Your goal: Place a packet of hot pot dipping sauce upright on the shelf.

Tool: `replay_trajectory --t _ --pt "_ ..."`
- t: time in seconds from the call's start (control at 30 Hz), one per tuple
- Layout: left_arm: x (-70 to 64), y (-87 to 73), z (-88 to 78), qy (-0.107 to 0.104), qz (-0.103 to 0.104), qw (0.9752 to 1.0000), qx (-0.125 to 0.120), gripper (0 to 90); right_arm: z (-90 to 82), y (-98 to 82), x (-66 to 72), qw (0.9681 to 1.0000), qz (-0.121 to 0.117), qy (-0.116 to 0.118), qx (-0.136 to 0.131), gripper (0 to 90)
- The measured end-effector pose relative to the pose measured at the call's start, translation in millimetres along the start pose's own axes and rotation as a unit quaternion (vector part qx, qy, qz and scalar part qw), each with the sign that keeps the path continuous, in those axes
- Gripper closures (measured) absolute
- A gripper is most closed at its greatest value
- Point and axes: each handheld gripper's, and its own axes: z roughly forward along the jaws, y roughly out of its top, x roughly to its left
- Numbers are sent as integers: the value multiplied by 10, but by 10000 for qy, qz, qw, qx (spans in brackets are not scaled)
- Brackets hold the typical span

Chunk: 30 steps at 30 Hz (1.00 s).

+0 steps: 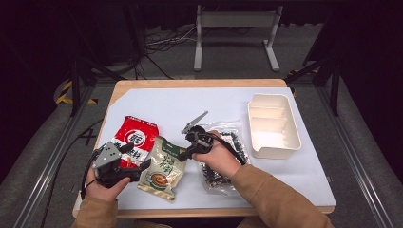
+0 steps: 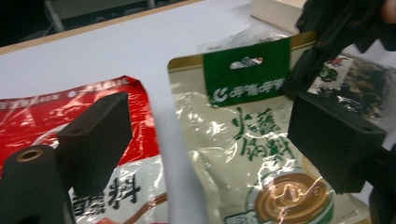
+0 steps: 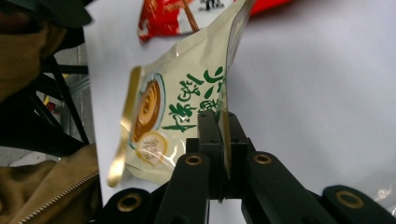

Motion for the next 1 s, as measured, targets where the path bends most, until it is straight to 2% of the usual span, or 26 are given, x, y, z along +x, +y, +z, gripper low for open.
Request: replay_trajectory --t 0.2,0.37,0.43,0.47,0.6,0.73,1.0 --pt "82 -31 -83 110 -66 9999 -66 95 -123 72 111 9997 -131 58 -199 897" --pt "123 -51 -120 176 -230 9996 -70 91 -205 118 221 9991 -299 73 -283 897" --pt "149 -58 -135 120 -397 9991 -69 83 -261 165 303 9982 -509 21 -314 897" --pt "160 -60 -149 125 -416 9990 -53 73 -280 185 337 9978 -569 -22 -329 897" --pt "174 -73 -167 206 -387 9990 -69 59 -330 246 442 9959 -831 -137 -337 897" --pt "170 -78 -167 279 -316 9991 -64 54 -365 268 483 9943 -972 -263 -338 897" --pt "150 -97 -124 193 -265 9995 8 24 -520 289 487 9915 -1150 -465 -401 897"
